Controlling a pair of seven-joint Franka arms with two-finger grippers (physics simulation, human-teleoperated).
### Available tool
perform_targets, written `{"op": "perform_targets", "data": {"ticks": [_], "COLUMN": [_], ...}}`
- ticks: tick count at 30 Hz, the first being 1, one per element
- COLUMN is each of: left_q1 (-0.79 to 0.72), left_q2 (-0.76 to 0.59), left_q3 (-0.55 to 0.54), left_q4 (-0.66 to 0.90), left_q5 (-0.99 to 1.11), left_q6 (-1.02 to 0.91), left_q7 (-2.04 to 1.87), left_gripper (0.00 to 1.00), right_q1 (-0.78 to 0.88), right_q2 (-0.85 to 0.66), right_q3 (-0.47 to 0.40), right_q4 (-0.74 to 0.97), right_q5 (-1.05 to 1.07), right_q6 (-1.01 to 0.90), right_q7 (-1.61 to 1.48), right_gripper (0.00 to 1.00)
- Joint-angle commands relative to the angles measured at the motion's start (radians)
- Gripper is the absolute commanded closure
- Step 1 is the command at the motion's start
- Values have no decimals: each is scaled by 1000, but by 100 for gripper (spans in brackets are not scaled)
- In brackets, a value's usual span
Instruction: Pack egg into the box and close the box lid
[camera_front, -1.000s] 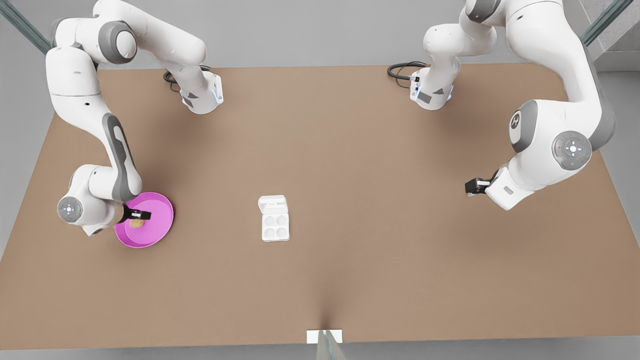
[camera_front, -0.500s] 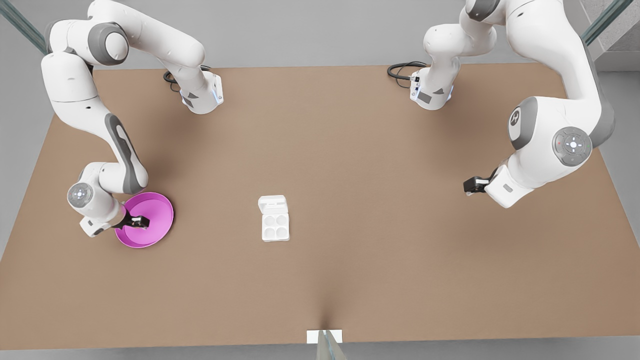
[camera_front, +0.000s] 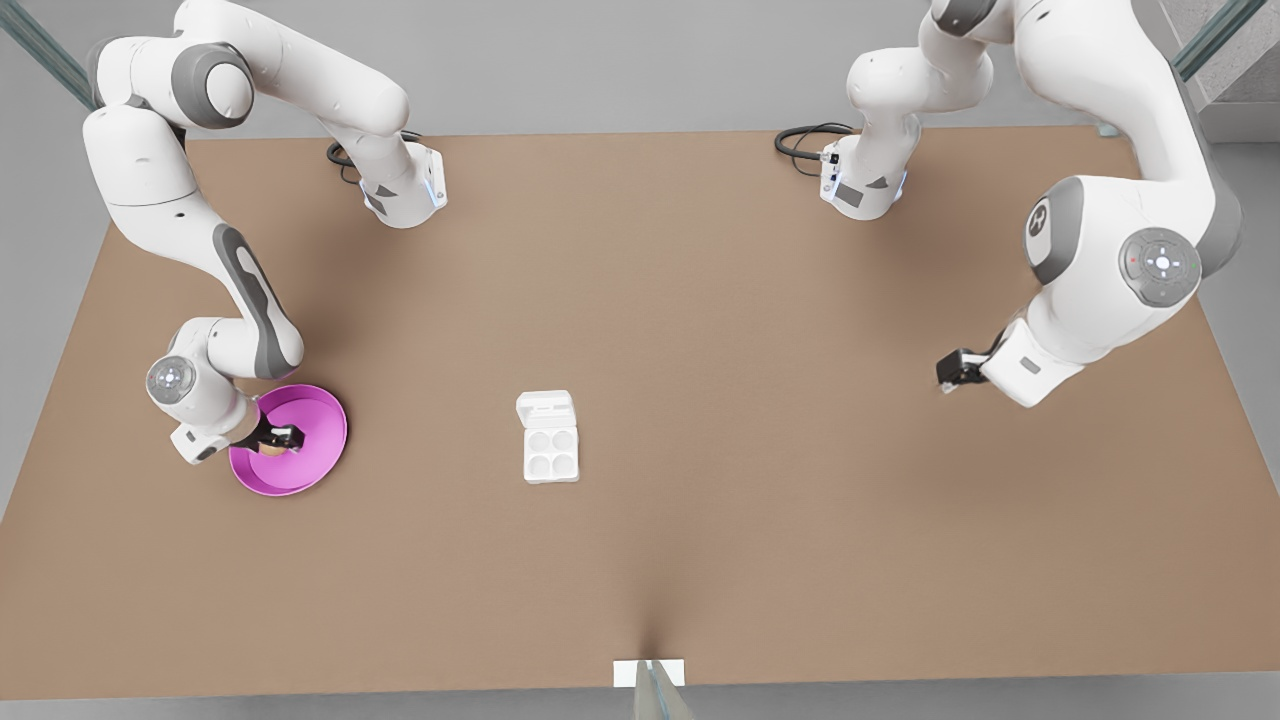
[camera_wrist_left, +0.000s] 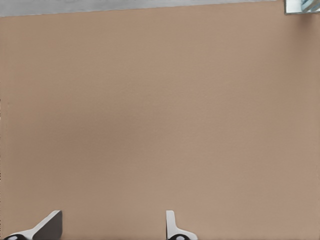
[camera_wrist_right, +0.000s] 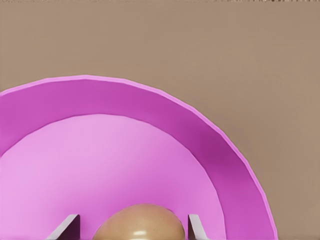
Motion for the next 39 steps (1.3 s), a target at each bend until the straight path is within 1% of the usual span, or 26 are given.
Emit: {"op": "perform_targets", "data": {"ticks": [1, 2, 3, 4, 6, 7, 10, 12, 14, 17, 18, 19, 23, 25, 29, 31, 32, 33, 36, 38, 39], "left_q1": [-10, -10, -32, -66, -66, -64, -127, -129, -132, -129, -130, -129, -121, -122, -125, -129, -130, -132, -132, -130, -130], "left_q2": [-9, -10, 0, 8, -3, -7, -3, 5, 4, 0, 11, 16, 22, 22, 24, 24, 22, 20, 19, 19, 19], "left_q3": [-3, -52, -85, -85, -88, -99, -122, -121, -122, -118, -141, -141, -139, -139, -139, -139, -139, -139, -141, -141, -141], "left_q4": [-4, 7, 13, 30, 33, 33, 47, 49, 49, 49, 47, 48, 45, 47, 44, 41, 39, 41, 45, 45, 45], "left_q5": [0, 3, 20, 92, 90, 90, 100, 119, 189, 176, 143, 84, 78, 78, 78, 78, 78, 78, 78, 78, 78], "left_q6": [-33, -32, -27, -27, -38, -55, -85, -55, -56, -64, -64, -64, -67, -67, -69, -69, -69, -81, -92, -92, -92], "left_q7": [-38, -124, -164, -165, -154, -161, -223, -223, -225, -208, -210, -210, -219, -222, -225, -228, -227, -227, -227, -225, -225], "left_gripper": [0, 0, 0, 0, 0, 0, 0, 0, 0, 0, 0, 0, 0, 0, 0, 0, 0, 0, 0, 0, 0], "right_q1": [0, 0, 0, 0, 0, 0, 0, 0, 0, 0, -2, 0, 23, 52, 173, 244, 328, 370, 569, 666, 696], "right_q2": [1, 1, 3, 1, 3, 3, 0, -5, -17, -28, -29, -35, -55, -61, -78, -81, -86, -86, -84, -74, -68], "right_q3": [0, 0, 0, 0, 0, 0, 0, 0, 0, 8, 8, 8, 34, 39, 25, 3, -63, -81, -202, -257, -271], "right_q4": [1, 1, 1, 1, 1, 1, 1, 1, -6, -8, -8, -8, 1, 6, 10, 18, 30, 33, 58, 95, 115], "right_q5": [2, 2, 2, 2, 2, 2, 2, 2, 2, 3, 3, 3, 49, 68, 166, 212, 244, 278, 384, 414, 423], "right_q6": [15, 15, 15, 15, 15, 15, 13, 12, 9, 2, -1, -11, -56, -71, -86, -97, -108, -108, -122, -148, -159], "right_q7": [-2, -4, -2, -2, -4, -4, -4, -4, -4, -4, -4, -4, -1, 29, 76, 101, 101, 101, 144, 180, 197], "right_gripper": [20, 24, 26, 28, 38, 39, 40, 41, 43, 44, 44, 44, 44, 44, 44, 44, 44, 44, 44, 44, 44]}}
